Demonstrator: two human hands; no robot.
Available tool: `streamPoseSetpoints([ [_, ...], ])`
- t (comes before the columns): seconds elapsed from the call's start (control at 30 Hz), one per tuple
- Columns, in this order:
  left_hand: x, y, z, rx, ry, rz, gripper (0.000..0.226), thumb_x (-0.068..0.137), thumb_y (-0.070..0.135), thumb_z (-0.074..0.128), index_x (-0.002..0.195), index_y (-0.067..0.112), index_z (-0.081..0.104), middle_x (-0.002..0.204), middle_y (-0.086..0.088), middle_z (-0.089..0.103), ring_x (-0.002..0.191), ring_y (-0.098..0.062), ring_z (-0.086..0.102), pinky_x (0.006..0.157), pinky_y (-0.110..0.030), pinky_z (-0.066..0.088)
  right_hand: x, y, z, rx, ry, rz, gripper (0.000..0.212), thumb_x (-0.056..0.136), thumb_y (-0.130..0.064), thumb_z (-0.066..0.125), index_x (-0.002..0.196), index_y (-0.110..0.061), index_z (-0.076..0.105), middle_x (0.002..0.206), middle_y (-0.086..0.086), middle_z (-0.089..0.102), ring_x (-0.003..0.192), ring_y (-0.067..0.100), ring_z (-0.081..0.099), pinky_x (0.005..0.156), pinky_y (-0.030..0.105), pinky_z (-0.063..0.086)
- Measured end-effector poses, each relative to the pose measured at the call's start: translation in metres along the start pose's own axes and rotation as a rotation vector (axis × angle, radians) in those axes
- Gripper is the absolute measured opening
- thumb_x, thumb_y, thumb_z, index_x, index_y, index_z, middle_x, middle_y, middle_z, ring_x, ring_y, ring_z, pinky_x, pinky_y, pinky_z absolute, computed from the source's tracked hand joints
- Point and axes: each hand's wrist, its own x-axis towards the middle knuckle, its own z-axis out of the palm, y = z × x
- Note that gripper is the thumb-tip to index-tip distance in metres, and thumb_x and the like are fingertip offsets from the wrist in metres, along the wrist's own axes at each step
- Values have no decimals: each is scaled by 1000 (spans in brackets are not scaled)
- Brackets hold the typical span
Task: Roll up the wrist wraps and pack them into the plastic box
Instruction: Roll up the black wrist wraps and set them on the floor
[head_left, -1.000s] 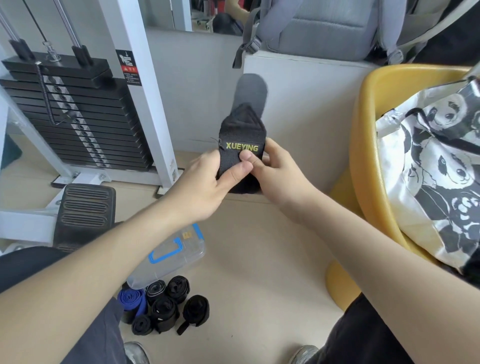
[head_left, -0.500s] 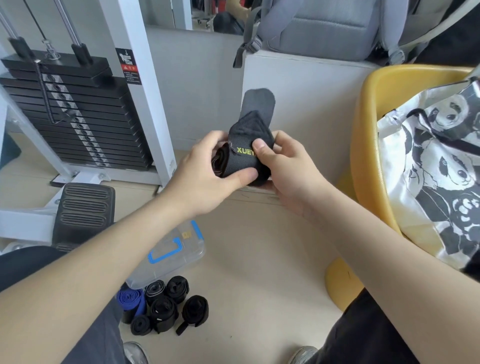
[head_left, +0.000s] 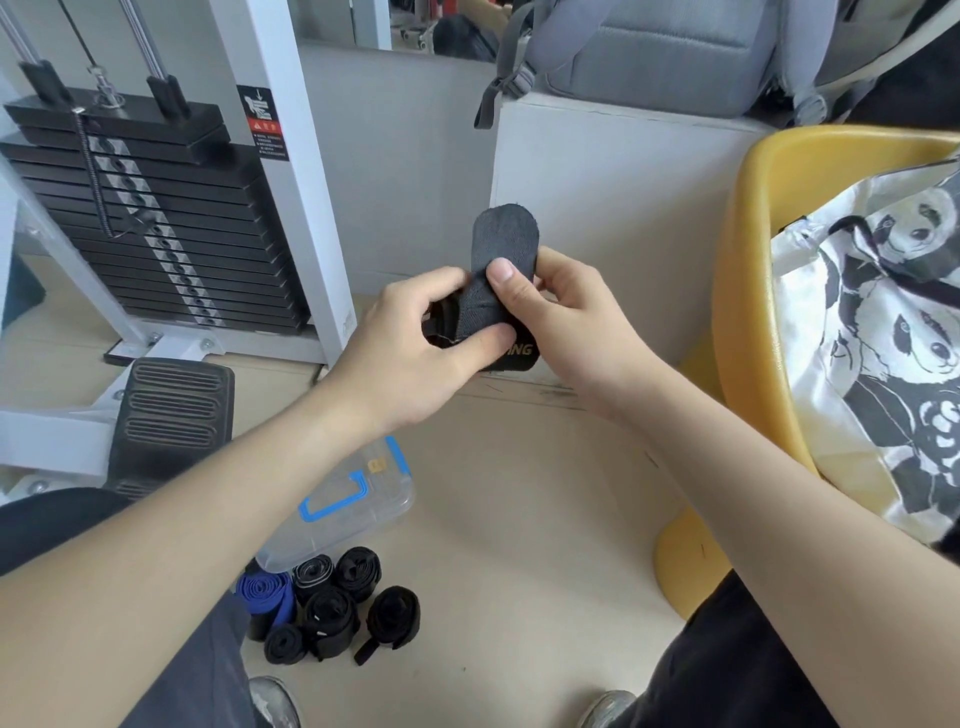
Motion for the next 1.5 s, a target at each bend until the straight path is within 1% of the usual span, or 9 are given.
streamPoseSetpoints([
  [0.23, 0, 2, -3, 185, 61, 51, 45, 82, 28, 95, 119, 22, 70, 100, 9, 78, 95, -14, 74, 88, -38, 59, 7, 1, 1, 24, 94, -18, 58, 109, -33, 66, 98, 23, 60, 80, 22, 58, 76, 24, 47, 71, 41, 39],
  [0.4, 1, 0, -7, 169, 81, 93, 83, 70, 26, 102, 140, 31, 57, 108, 31, 76, 101, 9, 71, 85, -3, 44, 0, 3, 4, 33, 148, -75, 54, 106, -31, 71, 90, 20, 62, 75, 30, 59, 72, 24, 47, 68, 40, 39],
  [0.67, 6, -4, -13, 32, 26, 29, 77, 61, 17, 107, 125, 26, 65, 105, 19, 83, 95, -5, 78, 84, -15, 56, -8, 15, 12, -34, 291, -138, 33, 99, -34, 80, 76, -10, 77, 87, 19, 73, 76, 24, 70, 71, 42, 56],
  [0.77, 1, -2, -9, 0, -12, 69, 77, 64, 14, 106, 127, 26, 64, 105, 15, 83, 99, -10, 79, 89, -27, 62, -8, 18, 14, 20, 288, -63, 24, 95, -41, 81, 106, -21, 73, 97, 5, 76, 91, 26, 77, 80, 43, 64],
  [0.97, -6, -4, -7, 166, 63, 185, 70, 68, 17, 101, 127, 29, 64, 108, 24, 80, 97, 3, 72, 78, -13, 50, -6, 18, 6, 99, -197, 356, 61, 100, -71, 56, 113, -12, 71, 85, 8, 78, 63, 29, 73, 53, 31, 53],
  [1.07, -7, -6, -1, 223, 49, 162, 85, 73, 12, 93, 146, 32, 56, 133, 19, 69, 117, 11, 63, 92, -6, 47, -7, 19, 9, 63, -132, 198, 42, 105, -54, 61, 114, -13, 66, 76, -1, 68, 59, 21, 63, 55, 34, 52],
  [1.17, -4, -5, -2, 140, -164, -9, 91, 78, 33, 84, 159, 40, 43, 151, 18, 56, 134, 3, 56, 112, -20, 47, -12, 23, 11, -132, -68, -40, 26, 105, -33, 66, 127, -22, 57, 107, -9, 73, 100, 15, 73, 86, 44, 63],
  [1.3, 3, -9, -21, 78, -384, -61, 54, 87, 33, 88, 134, 40, 64, 121, 15, 77, 116, -8, 72, 107, -43, 57, -20, 27, 10, -350, -127, -266, 21, 107, -22, 64, 123, -18, 51, 105, -8, 66, 92, 7, 63, 80, 23, 50],
  [1.5, -7, -14, -9, 138, -249, -25, 38, 57, 26, 101, 74, 37, 69, 67, 17, 68, 59, 0, 58, 58, -17, 47, -28, 28, 21, -569, -73, -475, 18, 105, -34, 61, 107, -17, 53, 99, -8, 60, 83, 25, 59, 73, 49, 52],
])
